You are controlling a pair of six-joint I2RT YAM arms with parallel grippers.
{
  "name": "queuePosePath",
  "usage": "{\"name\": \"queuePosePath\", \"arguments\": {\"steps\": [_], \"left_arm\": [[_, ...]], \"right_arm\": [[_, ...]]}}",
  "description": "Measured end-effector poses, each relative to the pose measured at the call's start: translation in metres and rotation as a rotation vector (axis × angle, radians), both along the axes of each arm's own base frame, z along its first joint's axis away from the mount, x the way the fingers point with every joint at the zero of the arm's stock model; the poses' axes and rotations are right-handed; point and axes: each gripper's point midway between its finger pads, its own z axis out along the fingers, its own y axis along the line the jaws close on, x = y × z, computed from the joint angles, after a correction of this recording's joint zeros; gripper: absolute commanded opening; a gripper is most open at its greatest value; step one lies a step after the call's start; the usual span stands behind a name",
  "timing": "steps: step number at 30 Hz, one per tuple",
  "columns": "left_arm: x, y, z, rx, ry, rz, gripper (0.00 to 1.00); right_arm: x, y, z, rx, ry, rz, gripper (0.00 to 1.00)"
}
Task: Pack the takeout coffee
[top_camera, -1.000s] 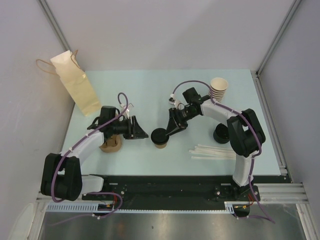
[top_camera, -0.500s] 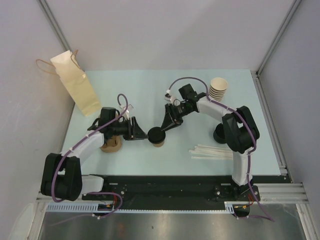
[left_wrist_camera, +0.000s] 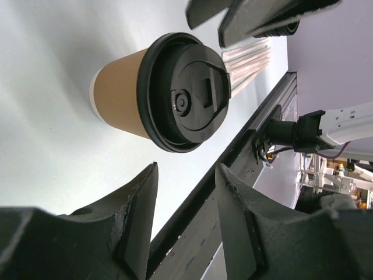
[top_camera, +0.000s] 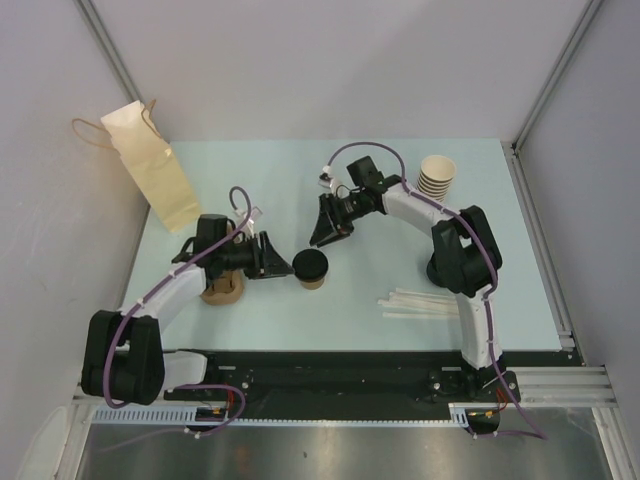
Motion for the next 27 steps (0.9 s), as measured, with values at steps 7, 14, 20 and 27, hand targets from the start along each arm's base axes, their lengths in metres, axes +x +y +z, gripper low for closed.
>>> {"name": "queuePosePath", "arguments": {"steps": [7,14,20,27], "left_arm": [[0.003,-0.002,0.018,-0.026,-0.077,-0.001,0.42],[0.005,-0.009,0.037,-0.055,-0.141,-0.036,0.38],[-0.004,-0.042,0.043,-0.092,-0.151,-0.156,0.33],[0.01,-0.058,0.031,-0.105,-0.108,-0.173,0.27]], "right_arm": [[0.019,0.009,0.023,0.043,-0.059,-0.013,0.44],[0.008,-0.028,0.041,0.048,-0.035,-0.078,0.34],[-0.028,-0.052,0.039,0.024,0.02,-0.094,0.27],[-0.047,-0.048,0.017,-0.027,0.07,-0.077,0.26]]}}
